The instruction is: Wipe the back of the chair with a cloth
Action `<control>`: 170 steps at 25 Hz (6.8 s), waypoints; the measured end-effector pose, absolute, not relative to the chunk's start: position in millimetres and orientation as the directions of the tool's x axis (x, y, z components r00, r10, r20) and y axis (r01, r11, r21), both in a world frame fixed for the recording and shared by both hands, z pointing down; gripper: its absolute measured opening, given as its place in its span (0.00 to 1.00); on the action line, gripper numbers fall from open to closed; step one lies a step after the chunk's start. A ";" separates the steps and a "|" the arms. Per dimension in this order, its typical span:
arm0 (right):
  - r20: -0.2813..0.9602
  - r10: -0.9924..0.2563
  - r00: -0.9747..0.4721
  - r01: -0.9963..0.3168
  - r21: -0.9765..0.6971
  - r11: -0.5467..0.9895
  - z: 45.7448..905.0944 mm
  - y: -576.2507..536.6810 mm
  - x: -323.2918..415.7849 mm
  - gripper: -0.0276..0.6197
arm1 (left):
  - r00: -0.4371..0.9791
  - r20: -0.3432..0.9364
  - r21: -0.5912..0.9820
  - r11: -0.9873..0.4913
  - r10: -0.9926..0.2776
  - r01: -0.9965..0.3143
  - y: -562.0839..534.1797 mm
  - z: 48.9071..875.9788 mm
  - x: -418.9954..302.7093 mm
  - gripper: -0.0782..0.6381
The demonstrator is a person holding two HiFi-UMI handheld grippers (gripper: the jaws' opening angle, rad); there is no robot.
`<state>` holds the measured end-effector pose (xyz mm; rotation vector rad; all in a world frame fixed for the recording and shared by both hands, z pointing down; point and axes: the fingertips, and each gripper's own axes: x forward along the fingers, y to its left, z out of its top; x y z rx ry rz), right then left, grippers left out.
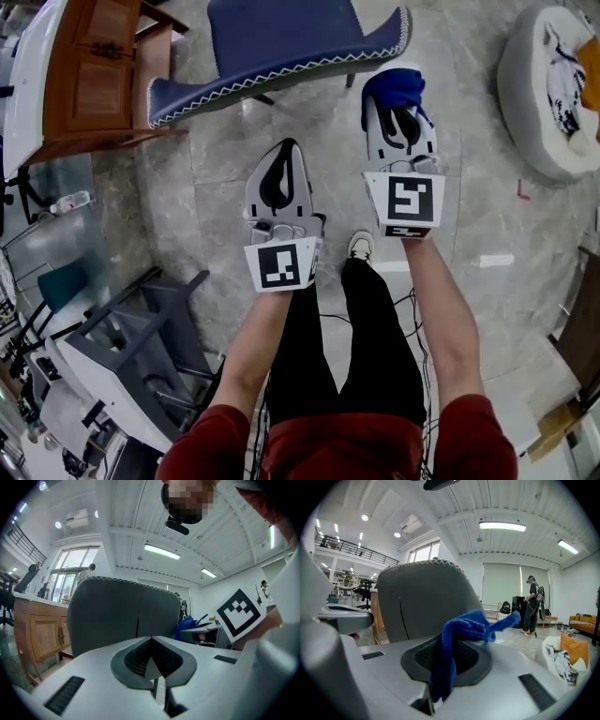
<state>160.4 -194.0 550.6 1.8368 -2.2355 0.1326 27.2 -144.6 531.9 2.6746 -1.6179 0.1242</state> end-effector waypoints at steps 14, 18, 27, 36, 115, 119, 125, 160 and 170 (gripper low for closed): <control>0.246 -0.956 -0.159 -0.973 0.124 0.193 536.0 -211.1 156.2 0.13 | 0.439 0.095 -0.025 -0.443 -0.893 -0.896 -140.9 534.5 8.2 0.13; 0.228 -0.954 -0.196 -0.954 0.179 0.239 527.9 -207.8 130.7 0.13 | 0.416 0.099 -0.014 -0.420 -0.904 -0.908 -136.7 535.0 -7.2 0.13; 0.210 -0.938 -0.276 -0.934 0.170 0.313 516.5 -205.7 56.3 0.13 | 0.330 0.059 0.042 -0.328 -0.942 -0.944 -133.4 527.9 -67.2 0.13; 0.195 -0.939 -0.285 -0.940 0.133 0.313 507.4 -206.8 -1.9 0.13 | 0.261 0.081 0.036 -0.259 -0.962 -0.965 -122.0 538.5 -138.5 0.13; 0.126 -0.932 -0.341 -0.930 0.099 0.354 205.4 6.5 133.6 0.13 | 0.382 0.093 -0.088 -0.390 -0.920 -0.917 -2.1 179.7 -37.7 0.13; 0.075 -0.935 -0.347 -0.929 0.109 0.354 178.9 10.2 126.4 0.13 | 0.392 0.058 -0.070 -0.396 -0.918 -0.916 0.2 157.7 -42.2 0.13; -0.045 -0.944 -0.326 -0.938 0.138 0.317 123.9 6.0 121.4 0.13 | 0.438 -0.019 -0.135 -0.431 -0.899 -0.892 -1.7 118.7 -48.0 0.13; -0.130 -0.954 -0.272 -0.947 0.210 0.242 77.4 6.8 126.1 0.13 | 0.385 -0.091 -0.143 -0.370 -0.919 -0.918 2.3 76.4 -83.6 0.13; -0.129 -0.954 -0.272 -0.946 0.215 0.241 76.7 6.7 123.4 0.13 | 0.380 -0.091 -0.135 -0.366 -0.921 -0.921 3.4 77.7 -87.5 0.13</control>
